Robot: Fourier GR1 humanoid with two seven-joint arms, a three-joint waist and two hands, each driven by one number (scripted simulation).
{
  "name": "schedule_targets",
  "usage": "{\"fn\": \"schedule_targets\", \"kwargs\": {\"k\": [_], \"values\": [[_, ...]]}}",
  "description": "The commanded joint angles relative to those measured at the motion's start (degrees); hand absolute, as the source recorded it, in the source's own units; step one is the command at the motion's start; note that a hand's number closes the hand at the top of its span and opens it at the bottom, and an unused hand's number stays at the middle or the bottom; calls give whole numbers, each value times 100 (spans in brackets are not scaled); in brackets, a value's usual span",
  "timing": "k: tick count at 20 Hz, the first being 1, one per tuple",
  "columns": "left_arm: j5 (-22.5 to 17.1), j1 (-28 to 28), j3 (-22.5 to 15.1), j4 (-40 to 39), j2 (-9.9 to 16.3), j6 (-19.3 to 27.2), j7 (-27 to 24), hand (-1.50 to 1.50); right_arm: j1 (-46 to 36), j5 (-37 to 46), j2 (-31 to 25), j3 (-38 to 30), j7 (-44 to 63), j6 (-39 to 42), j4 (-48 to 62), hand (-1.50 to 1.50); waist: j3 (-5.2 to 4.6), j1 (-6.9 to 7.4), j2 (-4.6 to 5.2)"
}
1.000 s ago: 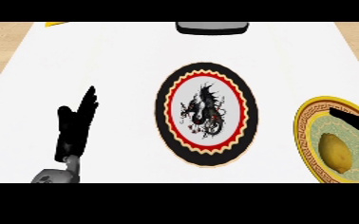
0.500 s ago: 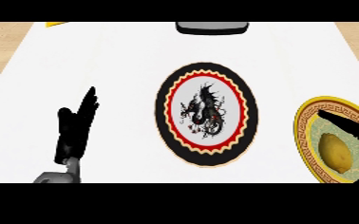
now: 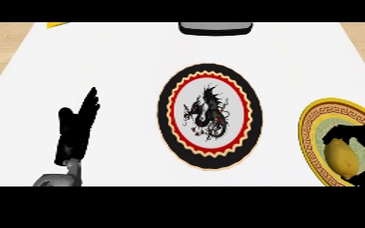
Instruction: Pick the lemon from the plate and place it in the plate
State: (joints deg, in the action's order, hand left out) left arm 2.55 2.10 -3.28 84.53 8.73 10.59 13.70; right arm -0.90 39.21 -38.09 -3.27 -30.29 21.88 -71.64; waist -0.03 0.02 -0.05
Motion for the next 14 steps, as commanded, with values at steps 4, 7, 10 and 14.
{"fn": "schedule_targets", "kwargs": {"k": [4,7,10,14], "values": [[121,-144,-20,40,-188,-1,-167,0,-302,385,411,-223,92,-623,161,150,3,8,4],[83,-45,95,-52,-37,-40,-173,0,-141,609,1519,525,1604,-685,-1449,150,-19,-46,-37],[85,72,-85,-30,-82,-167,-23,0,-648,1154,2537,1474,2297,-806,-1533,150,-38,295,-28],[59,127,-59,-192,-108,-176,-24,0,-1050,1938,3637,2137,3524,-1262,-1841,150,-42,319,-29]]}}
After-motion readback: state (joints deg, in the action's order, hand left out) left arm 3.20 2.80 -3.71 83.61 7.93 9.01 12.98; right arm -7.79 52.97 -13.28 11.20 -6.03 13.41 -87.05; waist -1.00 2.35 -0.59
